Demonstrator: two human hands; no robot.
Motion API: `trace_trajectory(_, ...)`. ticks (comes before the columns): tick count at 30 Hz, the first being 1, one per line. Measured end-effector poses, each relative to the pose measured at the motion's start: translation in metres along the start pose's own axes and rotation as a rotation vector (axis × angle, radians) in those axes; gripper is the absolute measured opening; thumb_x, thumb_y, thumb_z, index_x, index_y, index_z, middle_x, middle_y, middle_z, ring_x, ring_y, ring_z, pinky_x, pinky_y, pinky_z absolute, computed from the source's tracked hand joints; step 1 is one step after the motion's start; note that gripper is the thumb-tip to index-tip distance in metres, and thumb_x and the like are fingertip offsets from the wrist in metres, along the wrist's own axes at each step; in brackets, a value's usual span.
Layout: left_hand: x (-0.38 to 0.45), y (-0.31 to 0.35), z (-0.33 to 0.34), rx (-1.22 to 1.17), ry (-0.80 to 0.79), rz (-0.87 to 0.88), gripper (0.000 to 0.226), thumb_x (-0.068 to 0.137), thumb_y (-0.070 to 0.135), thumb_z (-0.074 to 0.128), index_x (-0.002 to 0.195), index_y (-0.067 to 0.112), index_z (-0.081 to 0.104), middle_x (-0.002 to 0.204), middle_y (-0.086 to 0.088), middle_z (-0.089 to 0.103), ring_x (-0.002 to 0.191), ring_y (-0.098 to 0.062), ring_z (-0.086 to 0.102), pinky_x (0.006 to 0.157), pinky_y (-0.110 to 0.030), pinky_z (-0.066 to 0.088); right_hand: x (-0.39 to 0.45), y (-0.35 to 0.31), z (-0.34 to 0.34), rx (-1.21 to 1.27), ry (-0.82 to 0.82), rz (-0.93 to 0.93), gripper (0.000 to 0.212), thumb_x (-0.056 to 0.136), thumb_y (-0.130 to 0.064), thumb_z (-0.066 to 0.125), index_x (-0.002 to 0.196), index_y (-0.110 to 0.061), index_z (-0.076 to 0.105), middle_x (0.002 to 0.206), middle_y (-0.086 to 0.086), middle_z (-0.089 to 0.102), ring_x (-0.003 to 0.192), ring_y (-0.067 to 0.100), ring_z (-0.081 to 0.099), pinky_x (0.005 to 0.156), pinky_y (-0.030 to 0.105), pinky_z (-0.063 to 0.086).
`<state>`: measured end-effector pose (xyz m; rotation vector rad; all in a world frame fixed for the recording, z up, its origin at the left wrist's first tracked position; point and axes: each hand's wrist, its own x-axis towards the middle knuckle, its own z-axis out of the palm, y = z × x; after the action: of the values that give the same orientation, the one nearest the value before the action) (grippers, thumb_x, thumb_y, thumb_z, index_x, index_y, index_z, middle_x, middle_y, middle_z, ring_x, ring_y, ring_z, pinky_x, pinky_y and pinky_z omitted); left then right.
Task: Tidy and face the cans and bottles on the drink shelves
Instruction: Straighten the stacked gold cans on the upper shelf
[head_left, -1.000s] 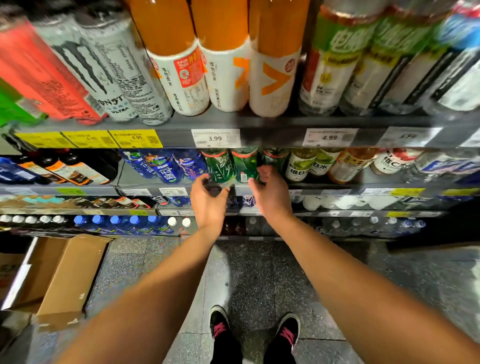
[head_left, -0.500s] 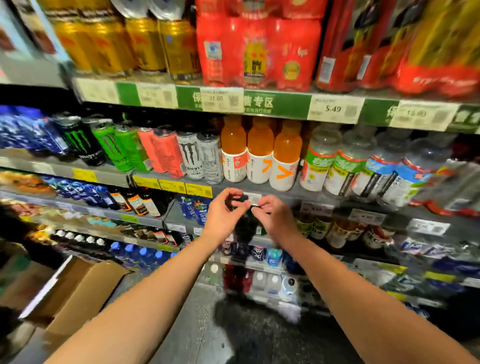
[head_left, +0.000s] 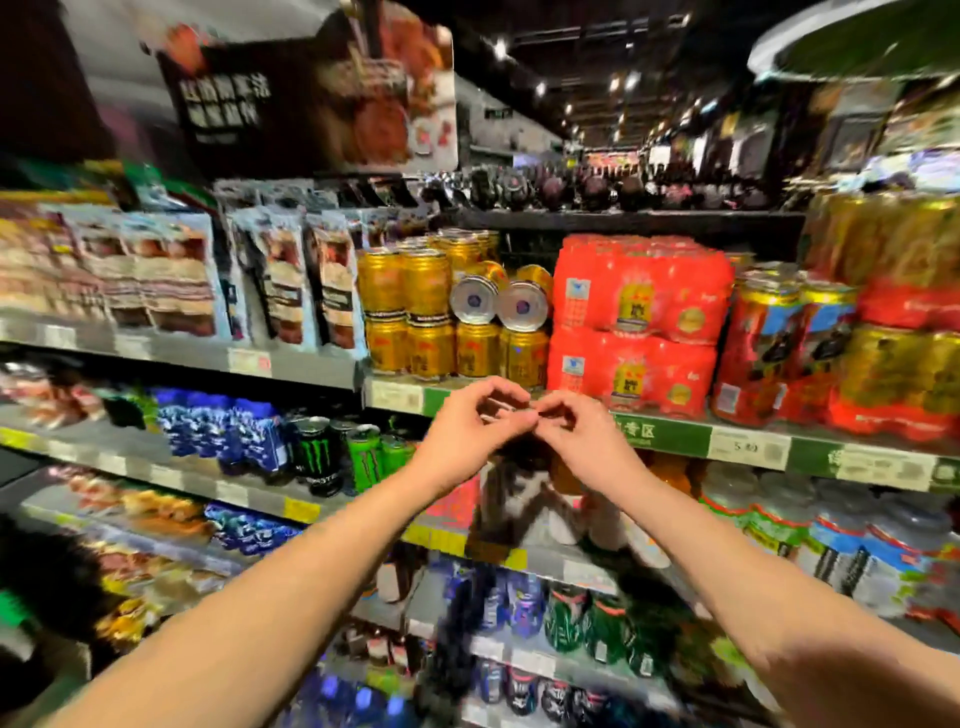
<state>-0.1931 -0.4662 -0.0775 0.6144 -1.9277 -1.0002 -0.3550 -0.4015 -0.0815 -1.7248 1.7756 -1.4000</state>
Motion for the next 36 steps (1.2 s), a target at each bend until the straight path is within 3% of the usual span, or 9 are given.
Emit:
trace_trajectory(4,0.023,0.021,-0.059,0.057,-0.013,0.097,0.013,0.085,0.011,0.078,0.095,0.013,0.070,0.084,0.000,0.069,0.073,-0.008,0.059,0.072,-0.021,0.048,0.027,-0.039,0.007,-0.020,0.079,-0.078,0.009,0.088,-0.015,0.074,0.088,-0.021,0.067,0.078,-0.014,0.063,0.066,-0.004,0.055,0.069,0.019,0.042)
trace_trajectory(8,0.052,0.033,-0.102,0.130,-0.076,0.133,0.014,0.085,0.016,0.079,0.095,0.017,0.070,0.091,-0.002,0.072,0.078,-0.008,0.063,0.080,-0.029,0.053,0.049,-0.068,0.004,-0.047,0.122,-0.127,0.006,0.088,-0.018,0.074,0.091,-0.020,0.069,0.086,-0.011,0.067,0.081,0.011,0.061,0.080,0.028,0.047)
trace_trajectory(12,0.086,0.053,-0.127,0.226,-0.148,0.202,0.020,0.083,0.019,0.081,0.099,0.013,0.071,0.096,-0.003,0.074,0.081,-0.008,0.066,0.079,-0.024,0.052,0.073,-0.085,-0.012,-0.131,0.122,-0.184,0.009,0.087,-0.019,0.075,0.093,-0.020,0.069,0.092,-0.008,0.070,0.087,0.014,0.066,0.082,0.025,0.050)
trace_trajectory(16,0.121,0.072,-0.133,0.304,-0.170,0.263,0.022,0.079,0.021,0.084,0.096,0.019,0.070,0.092,-0.003,0.074,0.078,-0.008,0.067,0.077,-0.023,0.055,0.104,-0.095,-0.042,-0.261,0.041,-0.288,0.025,0.079,-0.032,0.081,0.092,-0.041,0.062,0.094,-0.010,0.069,0.089,0.018,0.068,0.086,0.043,0.055)
trace_trajectory(20,0.157,0.083,-0.135,0.389,-0.191,0.367,0.030,0.076,0.025,0.087,0.100,0.015,0.072,0.093,0.002,0.073,0.085,-0.009,0.068,0.082,-0.027,0.056,0.140,-0.108,-0.070,-0.394,-0.032,-0.325,0.036,0.073,-0.037,0.085,0.101,-0.033,0.062,0.098,-0.015,0.065,0.092,0.008,0.063,0.090,0.032,0.052)
trace_trajectory(25,0.205,0.078,-0.136,0.526,-0.339,0.243,0.039,0.074,0.034,0.087,0.106,0.019,0.071,0.103,0.003,0.072,0.097,-0.012,0.068,0.091,-0.034,0.056,0.183,-0.108,-0.087,-0.553,-0.161,-0.265,0.051,0.073,-0.042,0.083,0.117,-0.024,0.064,0.108,-0.011,0.066,0.102,0.008,0.061,0.095,0.030,0.051)
trace_trajectory(28,0.229,0.068,-0.131,0.600,-0.394,0.206,0.043,0.074,0.037,0.087,0.111,0.022,0.070,0.108,0.005,0.071,0.099,-0.010,0.066,0.088,-0.025,0.053,0.204,-0.103,-0.088,-0.620,-0.250,-0.207,0.065,0.071,-0.048,0.083,0.126,-0.021,0.061,0.124,-0.003,0.065,0.110,0.010,0.060,0.099,0.028,0.048)
trace_trajectory(32,0.256,0.057,-0.126,0.630,-0.470,0.215,0.050,0.071,0.036,0.089,0.115,0.021,0.068,0.109,0.007,0.069,0.097,-0.005,0.063,0.075,-0.006,0.045,0.223,-0.099,-0.086,-0.692,-0.368,-0.138,0.078,0.069,-0.048,0.086,0.135,-0.018,0.056,0.126,-0.005,0.062,0.110,0.007,0.057,0.094,0.020,0.042)
trace_trajectory(36,0.281,0.046,-0.125,0.642,-0.576,0.129,0.053,0.070,0.037,0.089,0.116,0.021,0.067,0.108,0.001,0.069,0.099,-0.013,0.065,0.088,-0.024,0.051,0.236,-0.091,-0.084,-0.687,-0.416,-0.040,0.082,0.067,-0.047,0.087,0.136,-0.014,0.056,0.119,-0.004,0.064,0.108,0.012,0.062,0.097,0.027,0.049)
